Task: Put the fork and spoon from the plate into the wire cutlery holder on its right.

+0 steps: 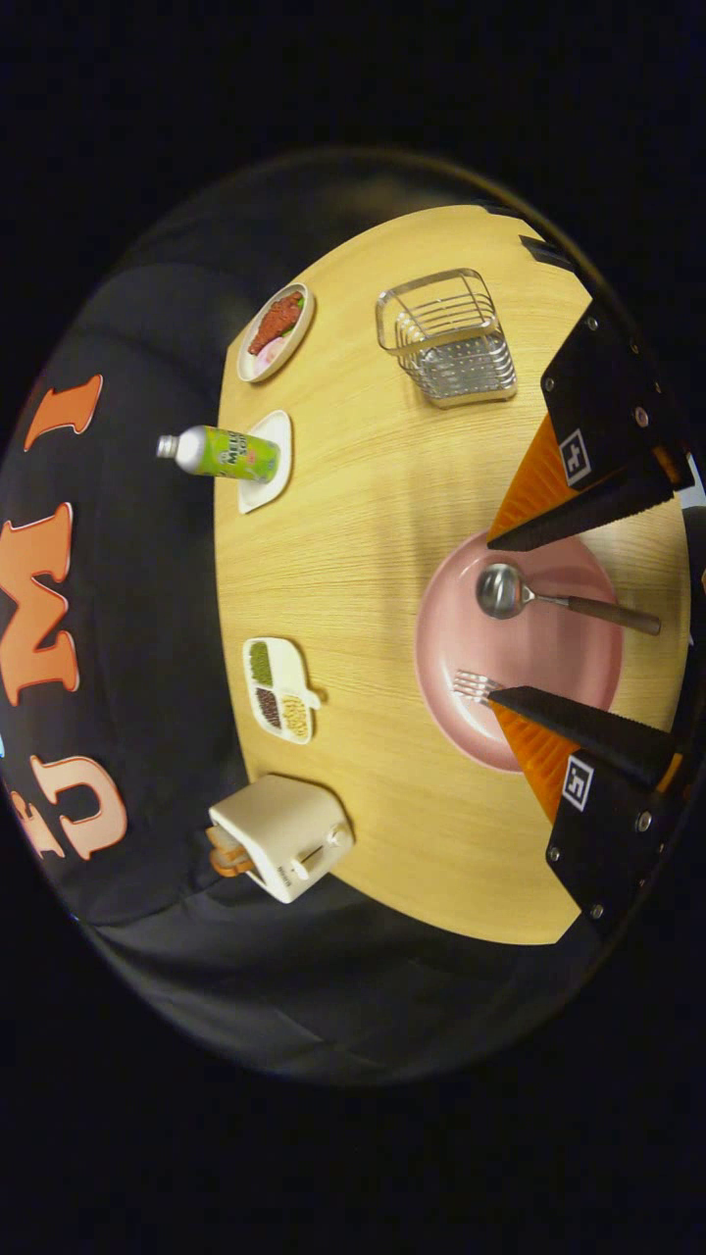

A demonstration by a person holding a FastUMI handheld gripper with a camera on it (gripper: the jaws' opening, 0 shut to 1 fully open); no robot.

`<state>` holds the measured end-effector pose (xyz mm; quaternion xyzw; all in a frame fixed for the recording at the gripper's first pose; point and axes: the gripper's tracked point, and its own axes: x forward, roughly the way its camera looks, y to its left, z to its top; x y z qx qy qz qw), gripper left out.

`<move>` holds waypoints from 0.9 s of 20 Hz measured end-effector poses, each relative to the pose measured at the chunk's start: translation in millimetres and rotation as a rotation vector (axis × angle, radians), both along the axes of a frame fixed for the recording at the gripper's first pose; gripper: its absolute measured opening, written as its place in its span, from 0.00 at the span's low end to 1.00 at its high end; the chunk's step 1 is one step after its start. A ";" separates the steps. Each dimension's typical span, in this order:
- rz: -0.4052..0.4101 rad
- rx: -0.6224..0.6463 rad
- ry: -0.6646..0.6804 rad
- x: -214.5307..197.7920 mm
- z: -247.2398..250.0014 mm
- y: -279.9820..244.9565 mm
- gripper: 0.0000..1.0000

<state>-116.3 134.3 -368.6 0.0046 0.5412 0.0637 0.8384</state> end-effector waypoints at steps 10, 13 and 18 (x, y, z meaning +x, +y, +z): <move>0.062 -0.119 0.270 -50.7 -59.1 -9.5 0.49; 0.040 -0.110 0.341 -57.3 -64.7 -7.8 0.33; 0.017 -0.102 0.367 -52.9 -62.8 -12.6 0.08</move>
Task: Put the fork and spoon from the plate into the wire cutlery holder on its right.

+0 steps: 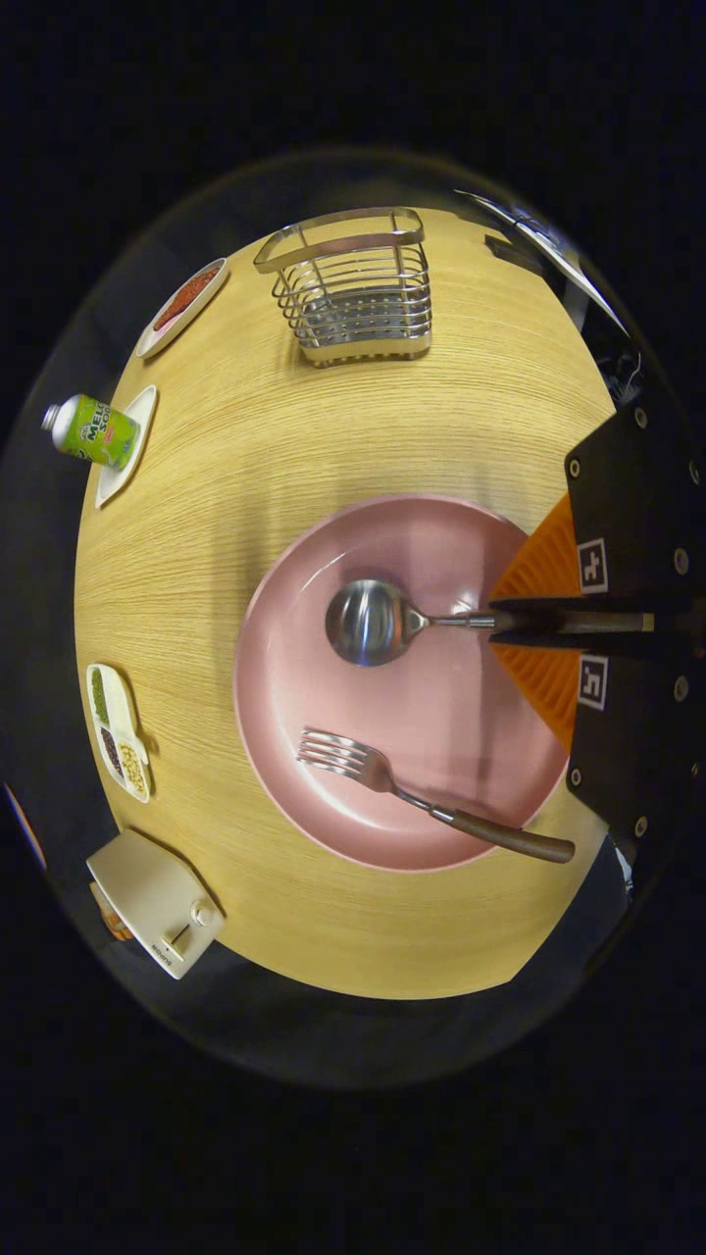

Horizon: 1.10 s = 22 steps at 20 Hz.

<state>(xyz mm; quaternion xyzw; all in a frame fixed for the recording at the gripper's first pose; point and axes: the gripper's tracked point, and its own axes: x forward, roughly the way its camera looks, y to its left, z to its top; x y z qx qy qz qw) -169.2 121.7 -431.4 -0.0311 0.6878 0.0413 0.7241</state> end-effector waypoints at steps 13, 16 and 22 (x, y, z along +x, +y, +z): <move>-0.009 0.046 -0.247 48.5 103.4 -65.7 0.05; -0.034 0.013 -0.266 50.6 118.1 -102.7 0.05; -0.056 -0.065 -0.224 47.8 120.9 -172.1 0.05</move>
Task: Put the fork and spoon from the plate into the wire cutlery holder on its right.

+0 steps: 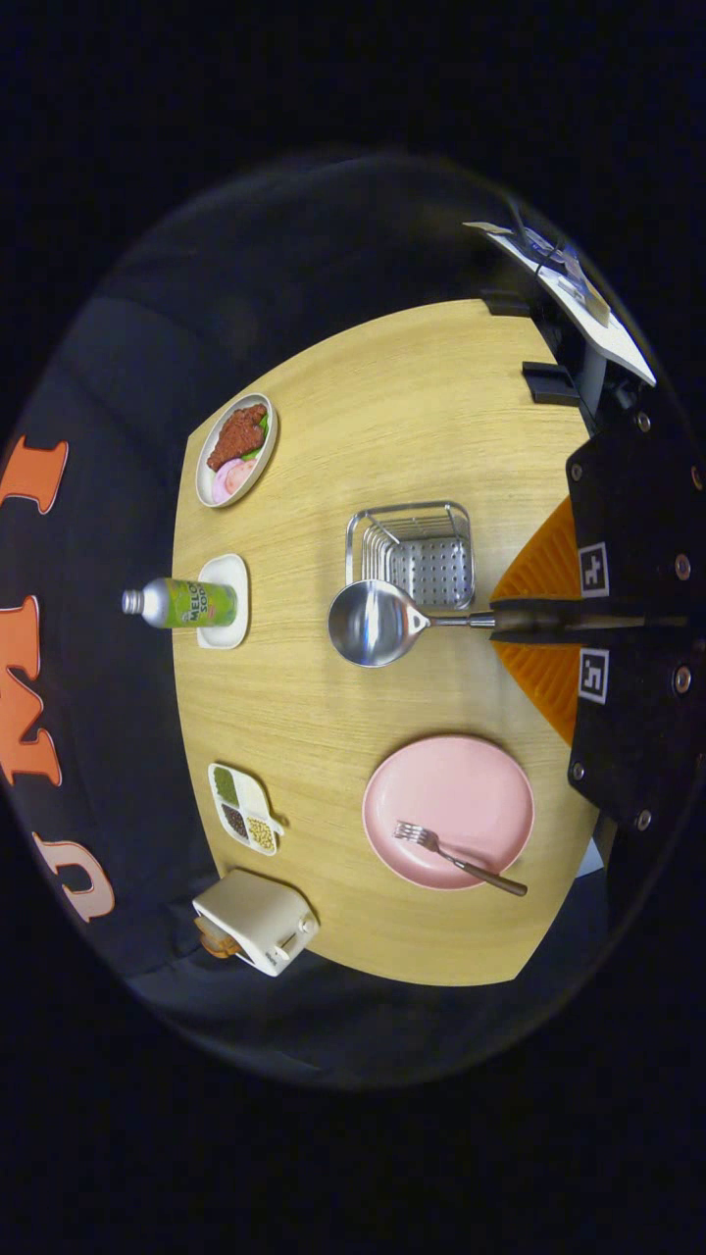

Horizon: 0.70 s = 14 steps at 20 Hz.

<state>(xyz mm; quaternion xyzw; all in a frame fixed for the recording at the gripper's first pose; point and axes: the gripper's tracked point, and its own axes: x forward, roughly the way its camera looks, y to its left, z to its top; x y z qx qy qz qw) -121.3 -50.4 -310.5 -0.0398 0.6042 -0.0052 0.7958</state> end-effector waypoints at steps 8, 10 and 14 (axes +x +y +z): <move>0.030 -0.042 0.142 -2.0 -15.4 -41.2 0.05; 0.047 -0.035 0.192 -2.0 -16.5 -42.9 0.05; 0.097 -0.046 0.267 2.8 -17.9 -46.5 0.06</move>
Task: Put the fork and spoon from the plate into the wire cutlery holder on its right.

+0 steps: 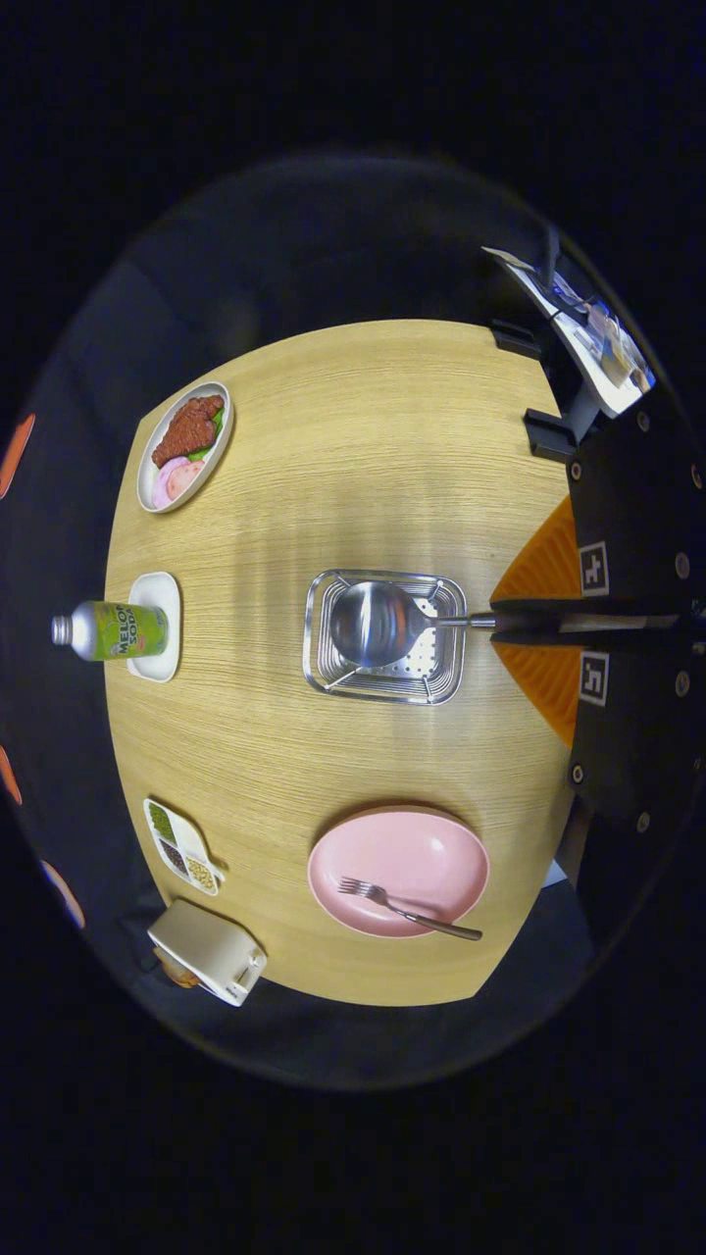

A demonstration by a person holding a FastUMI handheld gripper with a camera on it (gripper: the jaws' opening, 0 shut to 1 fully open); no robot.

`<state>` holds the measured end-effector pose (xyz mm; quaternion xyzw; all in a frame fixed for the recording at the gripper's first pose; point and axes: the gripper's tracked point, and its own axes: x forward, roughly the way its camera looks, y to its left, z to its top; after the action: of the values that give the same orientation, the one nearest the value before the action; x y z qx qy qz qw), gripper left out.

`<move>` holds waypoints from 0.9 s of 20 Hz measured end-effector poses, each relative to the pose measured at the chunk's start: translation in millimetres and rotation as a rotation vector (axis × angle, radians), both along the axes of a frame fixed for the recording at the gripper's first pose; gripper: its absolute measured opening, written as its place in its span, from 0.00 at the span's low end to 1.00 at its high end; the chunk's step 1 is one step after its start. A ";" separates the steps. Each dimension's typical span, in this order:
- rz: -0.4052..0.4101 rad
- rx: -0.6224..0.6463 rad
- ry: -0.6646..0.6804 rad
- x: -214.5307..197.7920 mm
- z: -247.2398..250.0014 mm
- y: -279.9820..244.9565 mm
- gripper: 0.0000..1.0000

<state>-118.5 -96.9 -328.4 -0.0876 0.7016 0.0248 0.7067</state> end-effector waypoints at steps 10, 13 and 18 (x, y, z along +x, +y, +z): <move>0.009 0.007 0.124 21.0 -17.9 -0.1 0.08; 0.008 0.002 0.094 30.6 -19.5 1.9 0.09; -0.019 -0.044 -0.054 53.7 -19.4 -1.3 0.11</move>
<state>-64.8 -98.1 -347.8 -0.0969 0.6835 0.0005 0.7235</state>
